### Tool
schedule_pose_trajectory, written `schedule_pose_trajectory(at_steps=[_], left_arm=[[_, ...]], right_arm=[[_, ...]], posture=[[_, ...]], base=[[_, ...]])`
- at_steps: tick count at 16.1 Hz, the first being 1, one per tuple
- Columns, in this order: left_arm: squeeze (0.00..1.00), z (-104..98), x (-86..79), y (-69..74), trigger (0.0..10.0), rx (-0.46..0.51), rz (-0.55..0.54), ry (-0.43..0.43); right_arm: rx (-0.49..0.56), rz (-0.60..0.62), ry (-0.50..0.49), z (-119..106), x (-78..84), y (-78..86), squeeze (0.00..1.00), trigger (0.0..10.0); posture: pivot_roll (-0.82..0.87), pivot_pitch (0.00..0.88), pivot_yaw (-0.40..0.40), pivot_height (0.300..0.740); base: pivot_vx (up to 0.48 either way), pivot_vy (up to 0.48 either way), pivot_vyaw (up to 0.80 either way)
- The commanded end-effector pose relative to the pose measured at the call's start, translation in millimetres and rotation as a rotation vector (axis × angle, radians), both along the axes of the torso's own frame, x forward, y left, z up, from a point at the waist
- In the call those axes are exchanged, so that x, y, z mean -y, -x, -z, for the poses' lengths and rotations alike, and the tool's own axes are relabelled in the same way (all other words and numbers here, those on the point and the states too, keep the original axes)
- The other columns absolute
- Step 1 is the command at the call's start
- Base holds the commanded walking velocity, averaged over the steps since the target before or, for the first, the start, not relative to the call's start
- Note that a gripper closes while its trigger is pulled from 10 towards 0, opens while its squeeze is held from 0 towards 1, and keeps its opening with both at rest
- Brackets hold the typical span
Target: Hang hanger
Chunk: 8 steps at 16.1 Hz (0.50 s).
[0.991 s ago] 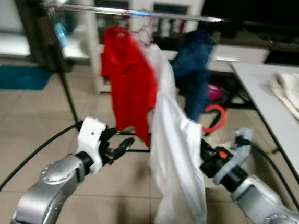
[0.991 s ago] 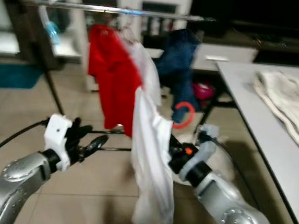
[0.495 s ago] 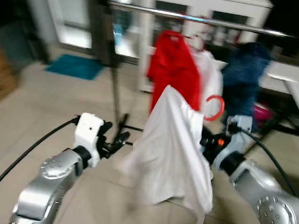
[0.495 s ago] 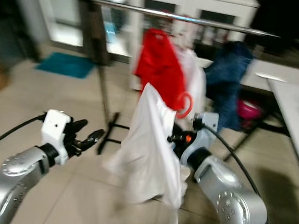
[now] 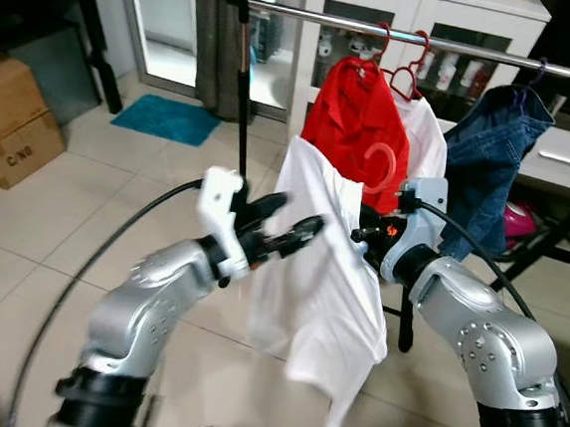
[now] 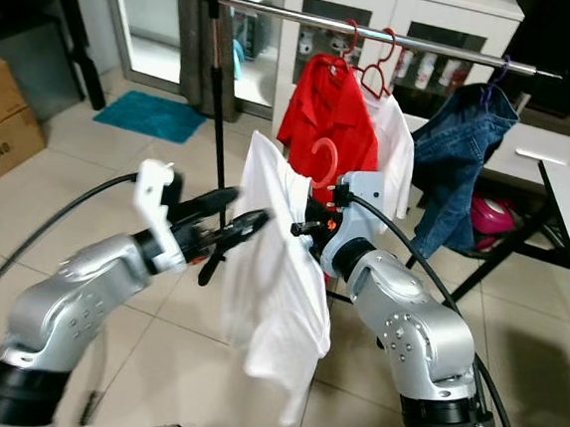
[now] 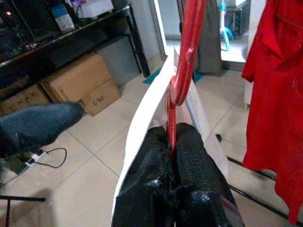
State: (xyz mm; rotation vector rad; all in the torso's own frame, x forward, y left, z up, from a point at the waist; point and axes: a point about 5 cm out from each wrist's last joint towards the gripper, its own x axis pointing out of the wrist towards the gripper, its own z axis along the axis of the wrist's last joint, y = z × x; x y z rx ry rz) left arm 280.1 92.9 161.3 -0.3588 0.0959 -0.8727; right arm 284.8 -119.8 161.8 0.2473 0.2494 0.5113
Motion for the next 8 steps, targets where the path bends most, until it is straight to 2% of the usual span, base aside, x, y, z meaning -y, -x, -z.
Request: schedule_pose_trajectory(at_steps=[1,2,3,4,5,6,7,8], left_arm=[[0.0,-6,-2.2,-0.6,10.0,-0.021,0.032,0.065],[0.0,-13,0.4,-1.2,10.0,-0.024,0.062,0.123],[0.0,-15,1.9,-6.8,10.0,-0.066,0.046,0.162],[0.0,-10,2.2,-14.3,10.0,-0.11,0.004,0.125],[0.0,-4,0.8,-21.8,6.1,-0.142,-0.052,0.061],[0.0,-3,0.2,-24.7,1.2,-0.152,-0.071,0.046],[0.0,-2,0.3,-25.7,0.0,-0.159,-0.071,0.05],[0.0,-1,-0.2,-26.7,0.0,-0.186,-0.062,0.05]], right_arm=[[0.028,-0.009,0.007,-8,-4.3,-1.6,0.0,10.0],[0.037,-0.025,0.01,-9,-8.7,-1.4,0.0,10.0],[0.045,-0.041,0.005,-11,-12.7,-1.3,0.0,10.0],[0.053,-0.053,-0.003,-13,-15.7,-1.7,0.0,10.0],[0.065,-0.077,-0.007,-16,-18.8,-1.5,0.0,10.0],[0.072,-0.09,-0.01,-17,-20.3,-1.1,0.0,10.0],[0.074,-0.093,-0.012,-18,-20.7,-1.0,0.0,10.0],[0.08,-0.095,-0.021,-20,-21.1,-1.0,0.0,10.0]], posture=[[-0.01,0.0,-0.033,0.74],[-0.01,0.0,-0.033,0.74],[0.0,0.0,-0.035,0.74],[-0.01,0.0,-0.033,0.74],[0.0,0.0,-0.03,0.74],[-0.01,0.0,-0.028,0.74],[-0.01,0.0,-0.026,0.74],[-0.01,0.0,-0.022,0.74]], base=[[0.0,0.0,0.0],[0.0,0.0,0.0],[0.0,0.0,0.0],[0.0,0.0,0.0],[0.0,0.0,0.0],[0.0,0.0,0.0],[0.0,0.0,0.0],[0.0,0.0,0.0]])
